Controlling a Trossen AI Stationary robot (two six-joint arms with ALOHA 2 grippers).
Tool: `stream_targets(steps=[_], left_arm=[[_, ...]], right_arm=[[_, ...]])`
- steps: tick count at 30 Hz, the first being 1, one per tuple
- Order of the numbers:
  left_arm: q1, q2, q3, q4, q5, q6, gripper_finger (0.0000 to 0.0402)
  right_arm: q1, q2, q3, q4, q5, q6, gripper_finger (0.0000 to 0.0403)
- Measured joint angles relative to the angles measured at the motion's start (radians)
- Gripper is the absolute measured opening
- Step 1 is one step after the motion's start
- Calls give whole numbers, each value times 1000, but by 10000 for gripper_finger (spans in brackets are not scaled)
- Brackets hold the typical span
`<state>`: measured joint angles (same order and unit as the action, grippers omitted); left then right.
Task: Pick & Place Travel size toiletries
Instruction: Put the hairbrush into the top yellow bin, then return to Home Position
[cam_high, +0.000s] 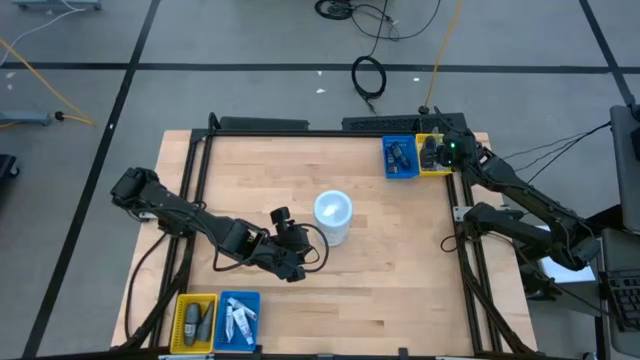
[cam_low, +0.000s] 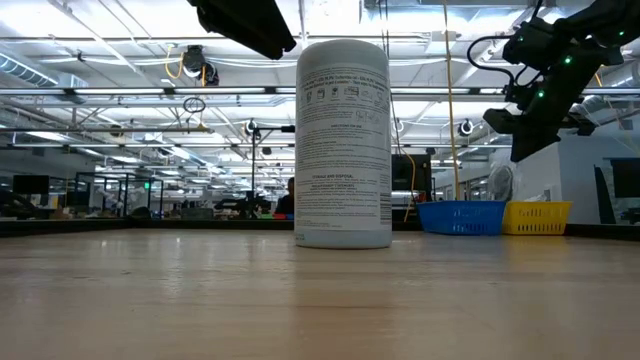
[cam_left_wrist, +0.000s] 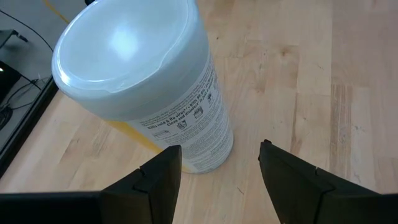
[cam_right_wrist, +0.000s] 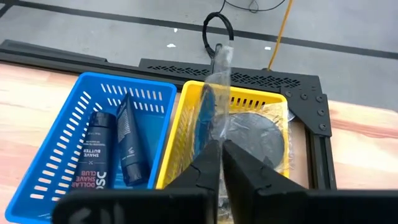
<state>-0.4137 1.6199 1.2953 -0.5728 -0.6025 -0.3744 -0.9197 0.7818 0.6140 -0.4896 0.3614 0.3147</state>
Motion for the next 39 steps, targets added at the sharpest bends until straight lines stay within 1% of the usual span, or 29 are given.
stream_targets(steps=[3,13,17,22,25,29,31,35,37,39], left_arm=[[0,0,0,0,0,0,214],[0,0,0,1,0,0,214],[0,0,0,1,0,0,214],[8,0,0,1,-1,0,214],[17,0,0,1,-1,-1,214],[23,0,0,1,-1,-2,214],[22,0,0,0,0,-1,214],[6,0,0,3,-1,42,214],[-3,0,0,31,-1,54,214],[-15,-1,0,67,-1,63,214]], right_arm=[[0,0,0,0,0,-17,27],[0,0,0,0,1,-43,140],[0,-4,0,0,2,-64,170],[0,-53,0,35,3,-101,185],[0,-98,0,59,4,-129,187],[1,-159,0,53,-3,-126,182],[7,-188,1,53,-63,-96,179],[48,-224,1,91,-309,-30,177],[92,-233,1,131,-418,5,176],[155,-237,1,175,-504,39,173]])
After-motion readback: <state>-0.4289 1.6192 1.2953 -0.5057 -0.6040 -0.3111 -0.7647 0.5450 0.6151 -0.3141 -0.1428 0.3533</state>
